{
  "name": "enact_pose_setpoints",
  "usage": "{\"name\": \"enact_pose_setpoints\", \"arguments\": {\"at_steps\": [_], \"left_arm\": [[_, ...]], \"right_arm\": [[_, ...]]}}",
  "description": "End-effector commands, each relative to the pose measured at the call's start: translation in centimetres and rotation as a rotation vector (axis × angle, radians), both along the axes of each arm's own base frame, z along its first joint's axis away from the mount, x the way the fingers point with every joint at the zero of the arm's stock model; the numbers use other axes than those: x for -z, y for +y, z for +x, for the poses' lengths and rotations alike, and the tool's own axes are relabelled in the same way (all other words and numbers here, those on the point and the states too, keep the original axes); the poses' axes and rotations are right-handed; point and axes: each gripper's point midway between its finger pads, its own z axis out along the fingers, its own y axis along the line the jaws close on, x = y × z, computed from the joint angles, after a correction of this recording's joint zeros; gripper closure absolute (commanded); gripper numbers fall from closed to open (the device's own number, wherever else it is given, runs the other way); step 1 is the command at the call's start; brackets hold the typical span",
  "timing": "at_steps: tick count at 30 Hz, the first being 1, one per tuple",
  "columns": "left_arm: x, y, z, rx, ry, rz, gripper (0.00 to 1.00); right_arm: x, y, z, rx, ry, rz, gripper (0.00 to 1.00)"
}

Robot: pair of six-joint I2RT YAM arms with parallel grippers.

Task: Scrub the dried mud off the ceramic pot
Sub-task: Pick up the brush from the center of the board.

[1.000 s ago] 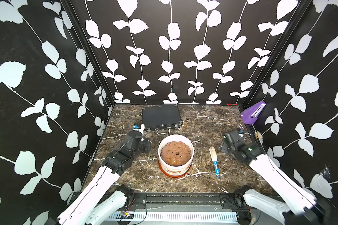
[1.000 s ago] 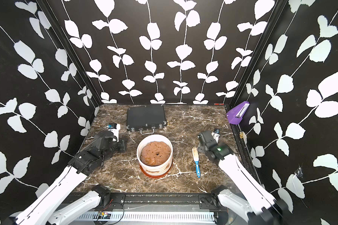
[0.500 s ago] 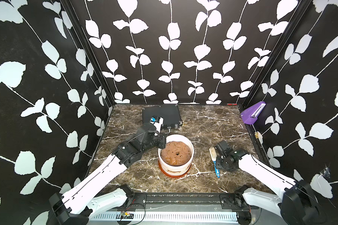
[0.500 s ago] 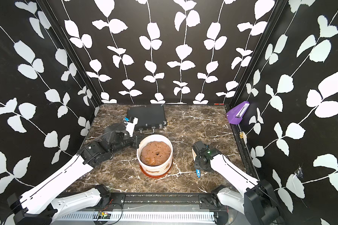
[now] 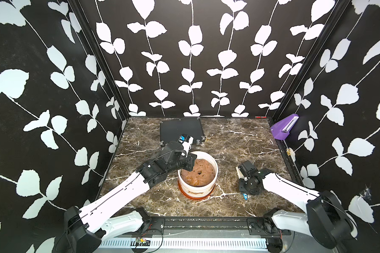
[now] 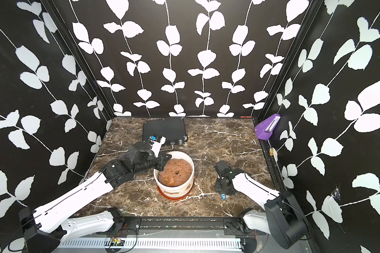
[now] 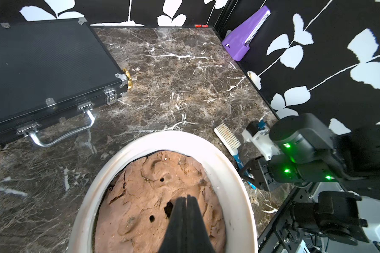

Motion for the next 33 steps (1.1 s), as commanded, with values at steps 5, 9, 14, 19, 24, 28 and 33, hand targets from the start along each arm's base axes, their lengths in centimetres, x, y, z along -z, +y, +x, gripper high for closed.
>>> {"name": "enact_pose_setpoints", "arguments": {"at_steps": [5, 9, 14, 19, 24, 28, 33], "left_arm": [[0.1, -0.4, -0.1, 0.012, -0.006, -0.035, 1.0], [0.3, -0.6, 0.1, 0.013, -0.004, -0.033, 0.98], [0.9, -0.9, 0.4, 0.007, 0.009, -0.023, 0.87], [1.3, -1.8, 0.4, 0.029, 0.043, -0.041, 0.8], [1.0, -2.6, 0.2, 0.052, 0.058, -0.08, 0.78], [0.6, -3.5, 0.0, 0.087, 0.064, -0.128, 0.68], [-0.4, -5.6, -0.1, 0.156, 0.08, -0.202, 0.53]], "right_arm": [[1.5, 1.6, 1.3, -0.037, -0.006, 0.043, 0.89], [1.1, 1.5, 2.0, -0.059, -0.04, 0.028, 1.0], [-1.3, 1.9, 3.1, -0.103, -0.132, 0.044, 1.0], [-5.6, 2.4, 4.4, -0.122, -0.296, 0.098, 1.0], [-8.4, 2.4, 5.2, -0.127, -0.389, 0.111, 1.0], [-12.2, 2.8, 6.3, -0.141, -0.5, 0.143, 1.0], [-19.5, 6.3, 7.7, -0.234, -0.675, 0.315, 1.0]]}}
